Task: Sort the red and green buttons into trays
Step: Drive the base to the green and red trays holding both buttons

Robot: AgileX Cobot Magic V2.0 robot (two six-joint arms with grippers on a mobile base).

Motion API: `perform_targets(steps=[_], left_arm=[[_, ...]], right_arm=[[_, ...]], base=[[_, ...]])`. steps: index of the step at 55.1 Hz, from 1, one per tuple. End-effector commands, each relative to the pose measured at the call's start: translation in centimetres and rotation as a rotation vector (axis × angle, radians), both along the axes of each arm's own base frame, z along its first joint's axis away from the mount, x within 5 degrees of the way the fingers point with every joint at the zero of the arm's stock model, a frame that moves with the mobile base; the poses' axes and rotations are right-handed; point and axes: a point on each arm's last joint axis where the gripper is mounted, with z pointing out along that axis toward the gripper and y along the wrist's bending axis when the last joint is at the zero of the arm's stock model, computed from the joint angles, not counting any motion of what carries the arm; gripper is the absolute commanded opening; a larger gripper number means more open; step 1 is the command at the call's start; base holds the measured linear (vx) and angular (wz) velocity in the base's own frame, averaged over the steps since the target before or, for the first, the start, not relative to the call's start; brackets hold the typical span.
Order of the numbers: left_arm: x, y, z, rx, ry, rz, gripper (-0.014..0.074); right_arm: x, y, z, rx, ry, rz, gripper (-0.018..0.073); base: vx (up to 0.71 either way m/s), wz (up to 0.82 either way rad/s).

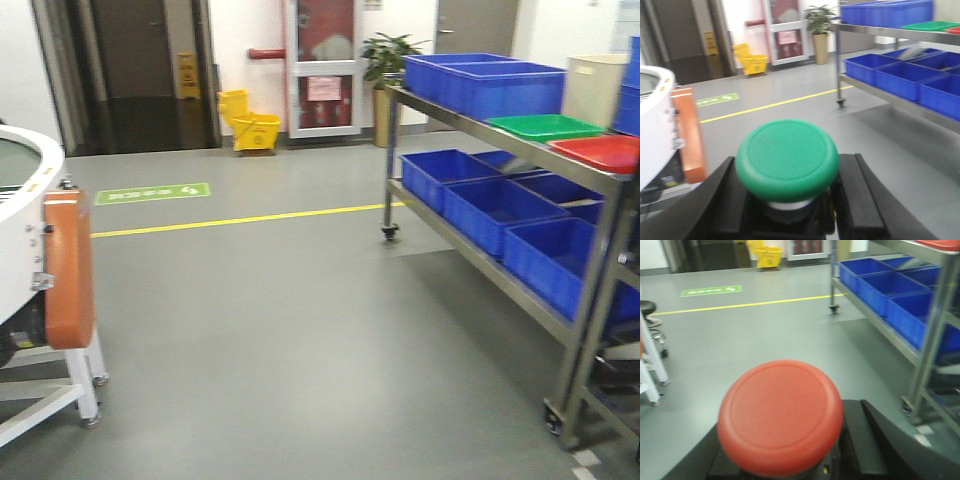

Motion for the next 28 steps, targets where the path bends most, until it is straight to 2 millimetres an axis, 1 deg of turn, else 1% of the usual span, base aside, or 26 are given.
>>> perform_targets(steps=[1, 12, 28], left_arm=[[-0.02, -0.42, 1.3, -0.024, -0.058, -0.043, 0.0003], [-0.02, -0.42, 1.3, -0.024, -0.058, -0.043, 0.0003], [-0.02, -0.41, 1.29, -0.024, -0.057, -0.042, 0.0003]], right_arm=[[0.18, 0.2, 1.71, -0.001, -0.108, 0.026, -0.0003], [0.18, 0.2, 1.71, -0.001, -0.108, 0.026, -0.0003], [0.18, 0.2, 1.71, -0.001, -0.108, 0.026, -0.0003]], base=[[0.23, 0.45], [0.3, 0.29], [0.43, 0.08]])
